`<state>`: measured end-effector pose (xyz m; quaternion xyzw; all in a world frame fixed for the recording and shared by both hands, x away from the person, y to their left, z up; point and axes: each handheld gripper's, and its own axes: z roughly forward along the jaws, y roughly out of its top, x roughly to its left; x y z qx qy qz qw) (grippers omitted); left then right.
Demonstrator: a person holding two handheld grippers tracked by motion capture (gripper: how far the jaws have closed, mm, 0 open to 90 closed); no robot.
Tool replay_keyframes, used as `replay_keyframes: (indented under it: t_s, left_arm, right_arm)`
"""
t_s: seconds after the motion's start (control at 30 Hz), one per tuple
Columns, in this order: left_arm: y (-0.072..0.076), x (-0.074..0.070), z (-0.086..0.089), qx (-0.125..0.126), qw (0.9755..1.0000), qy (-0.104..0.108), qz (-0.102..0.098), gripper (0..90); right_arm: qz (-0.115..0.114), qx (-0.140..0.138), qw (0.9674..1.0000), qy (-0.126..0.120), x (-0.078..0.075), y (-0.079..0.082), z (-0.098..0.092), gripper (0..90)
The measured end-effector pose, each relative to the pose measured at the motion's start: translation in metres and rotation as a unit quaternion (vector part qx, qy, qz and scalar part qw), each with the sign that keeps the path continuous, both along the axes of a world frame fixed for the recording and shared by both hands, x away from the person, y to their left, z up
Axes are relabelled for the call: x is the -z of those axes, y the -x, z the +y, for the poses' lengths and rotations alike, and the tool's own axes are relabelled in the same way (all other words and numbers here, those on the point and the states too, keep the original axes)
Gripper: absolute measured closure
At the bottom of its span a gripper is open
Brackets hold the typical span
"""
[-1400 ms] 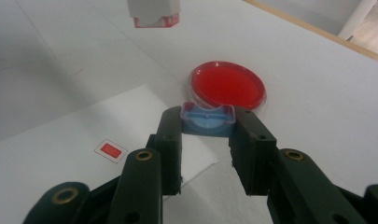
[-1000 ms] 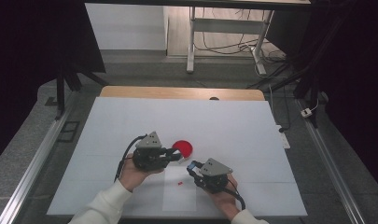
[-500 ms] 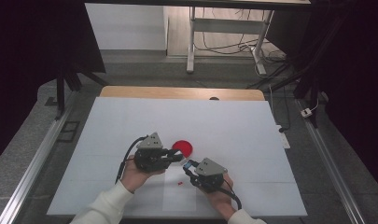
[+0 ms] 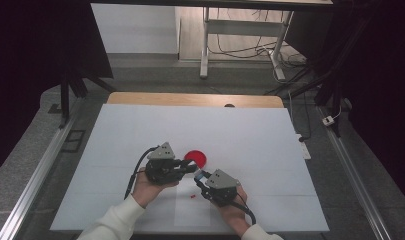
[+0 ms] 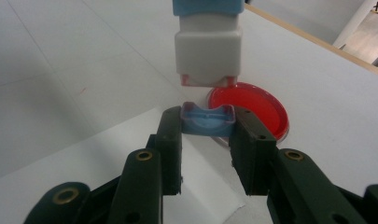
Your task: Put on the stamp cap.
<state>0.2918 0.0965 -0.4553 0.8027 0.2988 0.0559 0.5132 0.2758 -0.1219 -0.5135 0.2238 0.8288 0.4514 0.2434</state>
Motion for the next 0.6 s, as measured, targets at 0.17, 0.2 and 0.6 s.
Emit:
replay_keyframes:
  t_s: [0.17,0.2,0.6]
  left_arm:
    - [-0.0002,0.0028,-0.0023,0.002,1.0,-0.002,0.005,75.3]
    - [-0.0002,0.0029,-0.0024,0.002,1.0,-0.002,0.005,75.3]
    - [-0.0004,0.0025,-0.0016,-0.002,1.0,0.005,0.004,75.3]
  right_arm:
    - [-0.008,0.006,0.9999,0.001,-0.0001,0.0002,0.0016,65.3]
    - [-0.008,0.007,0.9999,0.001,-0.0003,0.0003,0.0016,65.3]
    - [-0.016,0.011,0.9998,-0.01,-0.0013,0.0015,0.0024,65.3]
